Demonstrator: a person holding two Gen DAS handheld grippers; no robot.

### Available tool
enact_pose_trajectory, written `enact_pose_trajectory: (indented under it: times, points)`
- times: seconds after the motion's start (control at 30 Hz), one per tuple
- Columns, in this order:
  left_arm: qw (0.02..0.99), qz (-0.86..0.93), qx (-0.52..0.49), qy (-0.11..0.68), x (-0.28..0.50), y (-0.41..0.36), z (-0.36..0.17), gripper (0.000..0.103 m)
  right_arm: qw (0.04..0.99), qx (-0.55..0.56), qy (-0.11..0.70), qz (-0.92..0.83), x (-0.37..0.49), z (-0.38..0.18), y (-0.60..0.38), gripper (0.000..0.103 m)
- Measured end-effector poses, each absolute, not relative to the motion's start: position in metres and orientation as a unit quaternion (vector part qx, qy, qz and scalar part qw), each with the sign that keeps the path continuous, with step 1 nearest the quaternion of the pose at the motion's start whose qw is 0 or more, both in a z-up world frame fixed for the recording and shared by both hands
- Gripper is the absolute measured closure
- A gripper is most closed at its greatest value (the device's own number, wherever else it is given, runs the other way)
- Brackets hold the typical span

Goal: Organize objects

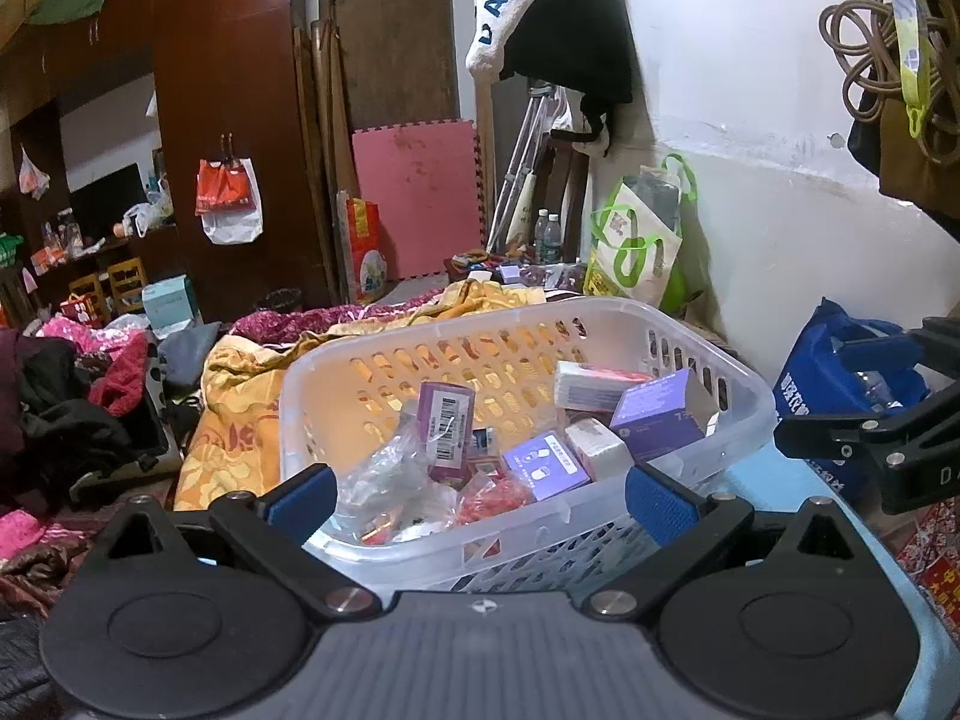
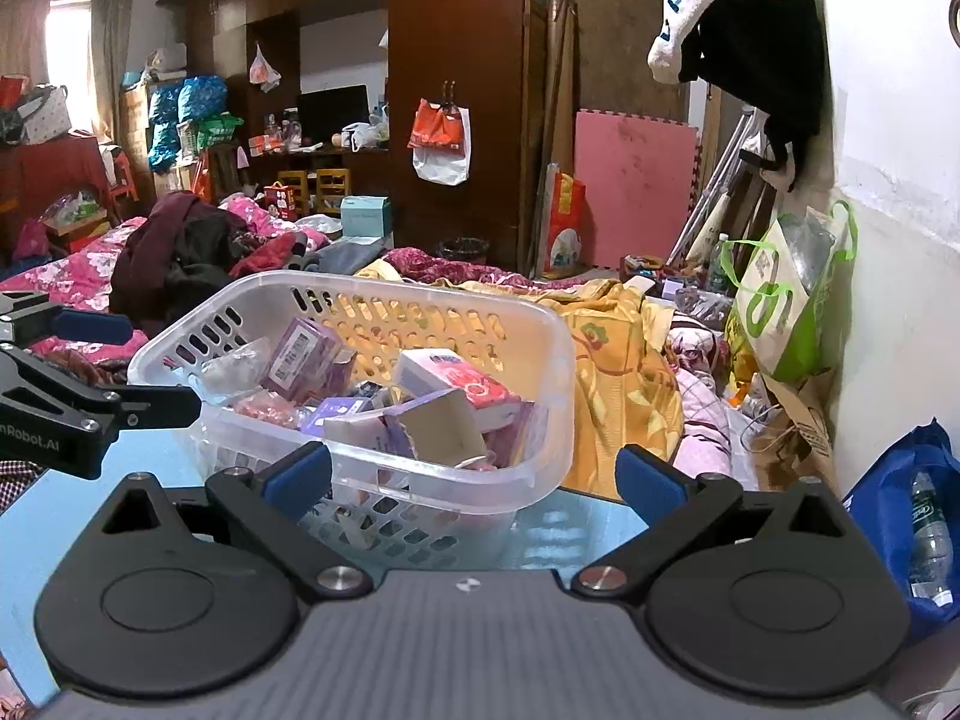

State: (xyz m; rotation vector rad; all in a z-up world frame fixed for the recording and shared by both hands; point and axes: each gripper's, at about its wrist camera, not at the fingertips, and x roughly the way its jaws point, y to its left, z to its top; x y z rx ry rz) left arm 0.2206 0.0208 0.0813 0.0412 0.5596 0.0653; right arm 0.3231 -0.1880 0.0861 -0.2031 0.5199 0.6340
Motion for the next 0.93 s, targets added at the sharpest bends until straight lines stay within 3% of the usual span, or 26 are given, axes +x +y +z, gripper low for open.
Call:
enact_pose_trajectory:
  times: [0.93]
  points:
    - [0.967, 0.043, 0.039, 0.250, 0.2131, 0.0119, 0.0847, 0.000, 0.911, -0.102, 0.247, 0.313, 0.3188, 0.0828, -0.1884, 0.000]
